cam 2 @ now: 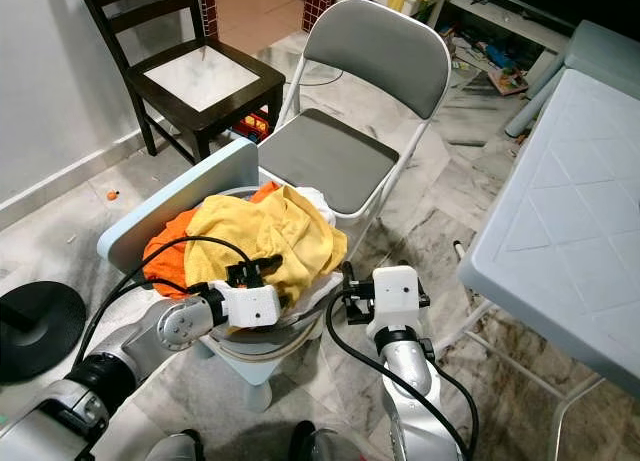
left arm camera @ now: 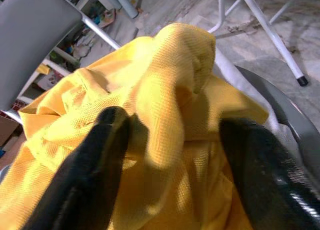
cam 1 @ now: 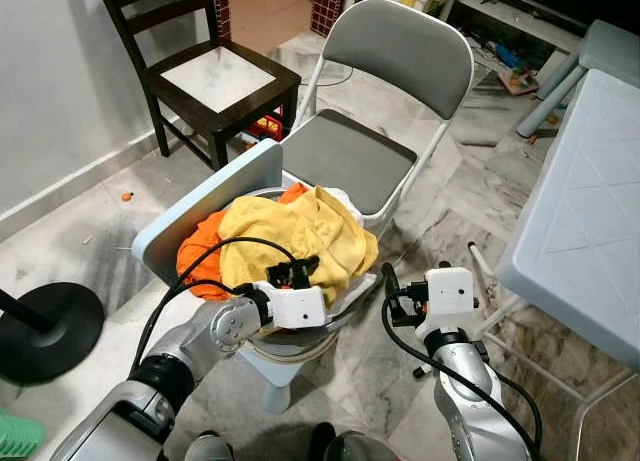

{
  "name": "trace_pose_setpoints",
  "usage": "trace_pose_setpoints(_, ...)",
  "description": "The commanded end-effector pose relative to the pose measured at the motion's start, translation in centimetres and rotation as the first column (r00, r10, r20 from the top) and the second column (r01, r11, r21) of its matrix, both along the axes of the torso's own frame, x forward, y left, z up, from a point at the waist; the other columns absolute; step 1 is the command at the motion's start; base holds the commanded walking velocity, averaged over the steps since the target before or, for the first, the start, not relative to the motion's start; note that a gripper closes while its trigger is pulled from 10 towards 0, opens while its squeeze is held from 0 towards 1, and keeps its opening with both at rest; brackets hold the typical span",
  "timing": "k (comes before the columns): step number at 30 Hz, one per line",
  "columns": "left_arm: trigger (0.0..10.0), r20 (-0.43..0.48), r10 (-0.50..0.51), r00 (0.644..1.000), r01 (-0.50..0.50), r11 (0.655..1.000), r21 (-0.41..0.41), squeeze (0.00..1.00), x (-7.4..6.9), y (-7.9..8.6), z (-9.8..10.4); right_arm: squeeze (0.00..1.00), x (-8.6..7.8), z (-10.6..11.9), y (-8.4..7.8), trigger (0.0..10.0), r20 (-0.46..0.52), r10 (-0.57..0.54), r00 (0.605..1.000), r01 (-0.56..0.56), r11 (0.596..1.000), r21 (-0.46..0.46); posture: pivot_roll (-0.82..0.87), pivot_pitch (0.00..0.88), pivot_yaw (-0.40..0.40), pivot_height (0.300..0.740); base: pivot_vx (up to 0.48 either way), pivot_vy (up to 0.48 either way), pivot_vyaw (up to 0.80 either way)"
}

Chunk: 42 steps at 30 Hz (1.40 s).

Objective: Hang hanger

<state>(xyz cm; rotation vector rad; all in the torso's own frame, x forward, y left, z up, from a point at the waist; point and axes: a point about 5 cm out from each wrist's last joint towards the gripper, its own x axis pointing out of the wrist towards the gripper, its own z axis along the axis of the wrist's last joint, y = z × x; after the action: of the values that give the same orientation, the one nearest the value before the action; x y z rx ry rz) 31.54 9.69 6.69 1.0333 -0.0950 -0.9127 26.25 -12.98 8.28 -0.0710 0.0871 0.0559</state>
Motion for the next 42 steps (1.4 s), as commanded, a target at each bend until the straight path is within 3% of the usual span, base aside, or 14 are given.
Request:
trace_pose_setpoints(1,0.0,-0.007,-0.025,1.0,0.026,1.0,0.008,0.0,-0.3,-0.4,-0.4,0.0,-0.3,-0.2,-0.5,10.0,-0.007,-0.015,1.0,0.015,1.0,-0.008,0.14,0.189,-0.136,0.74,0.0,0.0,0.0)
trace_pose_setpoints(23,0.0,-0.007,0.003,1.0,-0.004,1.0,-0.027,0.0,0.0,-0.2,-0.2,0.0,-0.2,-0.2,-0.6,10.0,-0.006,-0.021,1.0,0.021,1.0,-0.011,0.15,0.189,-0.137,0.74,0.0,0.0,0.0)
trace_pose_setpoints(42,0.0,-0.01,0.041,0.999,-0.042,0.991,-0.124,0.0,0.4,-0.4,0.6,0.0,-0.2,-0.3,-0.7,10.0,-0.005,-0.027,1.0,0.027,1.0,-0.01,0.15,0.186,-0.13,0.74,0.0,0.0,0.0)
